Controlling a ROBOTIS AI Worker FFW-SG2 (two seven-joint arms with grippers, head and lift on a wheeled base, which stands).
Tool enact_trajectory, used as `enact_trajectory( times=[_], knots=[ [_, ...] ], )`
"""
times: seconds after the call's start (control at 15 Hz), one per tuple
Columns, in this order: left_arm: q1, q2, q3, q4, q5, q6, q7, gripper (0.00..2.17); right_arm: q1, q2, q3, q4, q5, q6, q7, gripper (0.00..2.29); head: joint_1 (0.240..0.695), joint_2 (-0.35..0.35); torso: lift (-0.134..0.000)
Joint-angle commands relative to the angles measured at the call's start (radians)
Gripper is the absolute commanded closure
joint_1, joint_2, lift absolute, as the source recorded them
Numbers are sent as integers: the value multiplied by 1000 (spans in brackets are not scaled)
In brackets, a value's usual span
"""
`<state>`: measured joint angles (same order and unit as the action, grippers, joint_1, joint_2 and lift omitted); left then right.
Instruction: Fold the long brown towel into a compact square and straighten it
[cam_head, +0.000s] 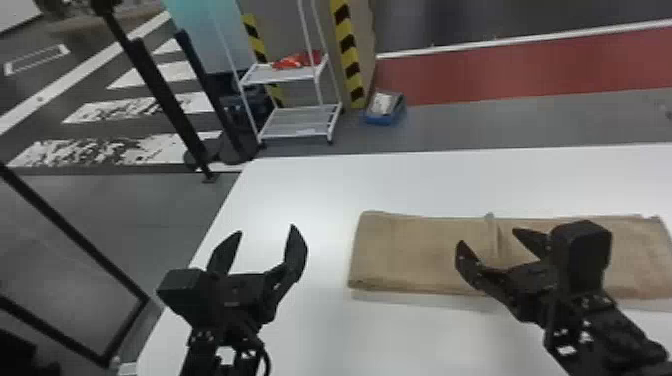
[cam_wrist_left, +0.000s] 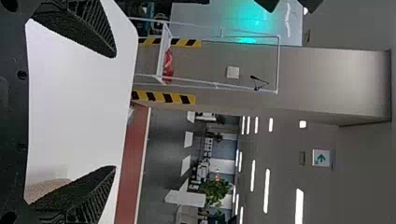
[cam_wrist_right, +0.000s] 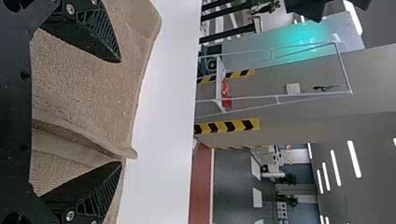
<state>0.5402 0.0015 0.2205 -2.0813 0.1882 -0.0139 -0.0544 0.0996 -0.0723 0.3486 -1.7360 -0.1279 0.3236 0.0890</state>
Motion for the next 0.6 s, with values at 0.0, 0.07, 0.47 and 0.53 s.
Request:
enact_trajectory(
  times=[0.0,0.07,0.47,0.53],
  knots=[
    [1,-4,2,26,25,-24,-18,22,-5,8,-5,3,13,65,0,113,695,350,-126],
    [0,-4,0,35,27,-36,-21,22,-5,8,-10,3,13,75,0,113,695,350,-126],
    [-69,-4,-20,113,34,-30,-58,26,-3,12,-36,32,31,84,0,137,695,334,-126],
    [-83,-4,-30,125,34,-27,-59,29,-3,16,-40,32,44,84,0,151,695,327,-126]
  ],
)
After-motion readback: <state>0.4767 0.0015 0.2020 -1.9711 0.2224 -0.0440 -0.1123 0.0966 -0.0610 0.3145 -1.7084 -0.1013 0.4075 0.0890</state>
